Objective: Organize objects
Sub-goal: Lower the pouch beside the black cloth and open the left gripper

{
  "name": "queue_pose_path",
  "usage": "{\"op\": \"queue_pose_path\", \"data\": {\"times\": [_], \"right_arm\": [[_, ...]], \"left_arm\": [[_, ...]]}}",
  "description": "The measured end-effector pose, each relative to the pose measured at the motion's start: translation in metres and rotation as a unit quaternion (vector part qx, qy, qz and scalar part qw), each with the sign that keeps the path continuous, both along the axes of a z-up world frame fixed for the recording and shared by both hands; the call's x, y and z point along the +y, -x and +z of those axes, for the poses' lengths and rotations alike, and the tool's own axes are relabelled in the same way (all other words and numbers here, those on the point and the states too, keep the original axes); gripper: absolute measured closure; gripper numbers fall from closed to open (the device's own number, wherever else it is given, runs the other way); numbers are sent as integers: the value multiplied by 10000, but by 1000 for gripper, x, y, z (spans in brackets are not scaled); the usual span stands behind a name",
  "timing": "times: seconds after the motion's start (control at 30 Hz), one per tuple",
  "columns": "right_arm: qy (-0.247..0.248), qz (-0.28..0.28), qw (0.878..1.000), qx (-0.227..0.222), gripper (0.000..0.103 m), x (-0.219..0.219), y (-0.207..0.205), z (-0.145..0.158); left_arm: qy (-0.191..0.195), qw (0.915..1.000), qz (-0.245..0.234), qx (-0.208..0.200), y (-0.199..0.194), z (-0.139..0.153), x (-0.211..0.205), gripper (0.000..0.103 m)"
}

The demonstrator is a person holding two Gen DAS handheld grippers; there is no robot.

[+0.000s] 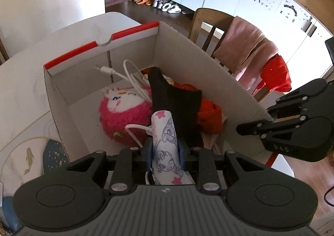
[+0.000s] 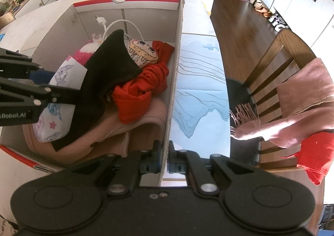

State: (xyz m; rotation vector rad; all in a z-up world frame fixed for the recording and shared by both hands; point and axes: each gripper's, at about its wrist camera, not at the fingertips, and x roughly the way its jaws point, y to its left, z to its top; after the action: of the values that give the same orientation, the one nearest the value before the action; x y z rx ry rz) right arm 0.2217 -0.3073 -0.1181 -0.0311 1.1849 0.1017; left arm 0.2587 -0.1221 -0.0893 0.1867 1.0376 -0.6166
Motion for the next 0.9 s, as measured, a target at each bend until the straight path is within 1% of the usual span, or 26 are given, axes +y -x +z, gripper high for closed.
{"op": "queue_pose_path", "data": {"times": [0.13,0.17,0.2,0.27,0.67,0.83,0.9], "right_arm": [[2,2,10000,0,99,0,0,0],[3,3,10000,-1,99,0,0,0],[6,8,10000,-3,99,0,0,0],[4,3,10000,1,99,0,0,0],[2,5,10000,-1,99,0,0,0],[7,8,10000,1,99,0,0,0],[4,9,10000,4,99,0,0,0]], "left_arm": [[20,10000,-18,11,2,-2,2,69],[12,10000,-27,-2,3,-3,2,59],[-3,10000,-26,-42,4,-2,2,46],[21,9999,-29,-132,8,0,3,35],[154,9994,-15,-314,23,19,16,35],[350,9985,103,-417,31,34,30,34],[414,9978,174,-483,34,40,38,32]]}}
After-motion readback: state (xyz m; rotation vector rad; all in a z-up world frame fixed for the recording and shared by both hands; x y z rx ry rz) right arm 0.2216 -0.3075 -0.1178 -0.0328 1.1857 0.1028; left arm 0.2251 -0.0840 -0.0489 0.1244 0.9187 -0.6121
